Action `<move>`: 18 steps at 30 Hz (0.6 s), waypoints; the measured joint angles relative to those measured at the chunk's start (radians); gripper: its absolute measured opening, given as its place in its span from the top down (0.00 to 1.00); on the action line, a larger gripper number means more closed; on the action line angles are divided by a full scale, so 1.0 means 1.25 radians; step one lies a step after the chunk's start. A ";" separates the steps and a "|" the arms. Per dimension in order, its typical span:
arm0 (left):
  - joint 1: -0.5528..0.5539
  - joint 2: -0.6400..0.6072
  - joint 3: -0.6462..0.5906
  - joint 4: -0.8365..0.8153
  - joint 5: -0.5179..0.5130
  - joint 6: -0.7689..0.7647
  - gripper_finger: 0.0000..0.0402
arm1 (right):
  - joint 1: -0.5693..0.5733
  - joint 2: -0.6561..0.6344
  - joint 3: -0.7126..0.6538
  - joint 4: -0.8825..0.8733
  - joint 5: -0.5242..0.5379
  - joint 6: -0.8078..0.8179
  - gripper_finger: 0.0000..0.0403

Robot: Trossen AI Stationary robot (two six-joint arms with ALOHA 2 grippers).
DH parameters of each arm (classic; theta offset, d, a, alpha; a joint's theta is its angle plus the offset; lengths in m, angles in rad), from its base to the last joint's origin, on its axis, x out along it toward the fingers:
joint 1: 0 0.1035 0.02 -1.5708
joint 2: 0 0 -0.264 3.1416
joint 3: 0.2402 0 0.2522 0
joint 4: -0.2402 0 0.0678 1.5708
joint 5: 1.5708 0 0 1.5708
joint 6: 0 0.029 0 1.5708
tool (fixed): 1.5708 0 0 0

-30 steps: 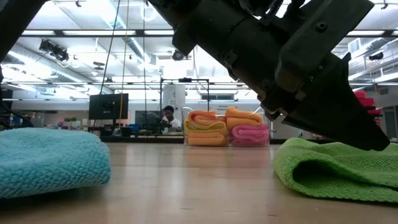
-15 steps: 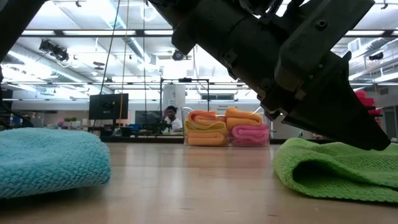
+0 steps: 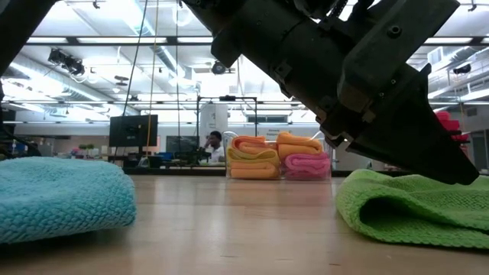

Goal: Fold microfiber towels
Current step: Fold the green microfiber cloth

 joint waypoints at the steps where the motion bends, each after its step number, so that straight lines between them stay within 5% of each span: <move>1: 0.000 0.000 0.000 0.000 0.000 0.000 0.79 | -0.001 0.004 0.000 0.000 0.002 0.002 0.56; 18: 0.000 0.000 0.000 0.000 0.000 0.000 0.79 | 0.012 0.044 0.000 -0.003 0.011 -0.039 0.68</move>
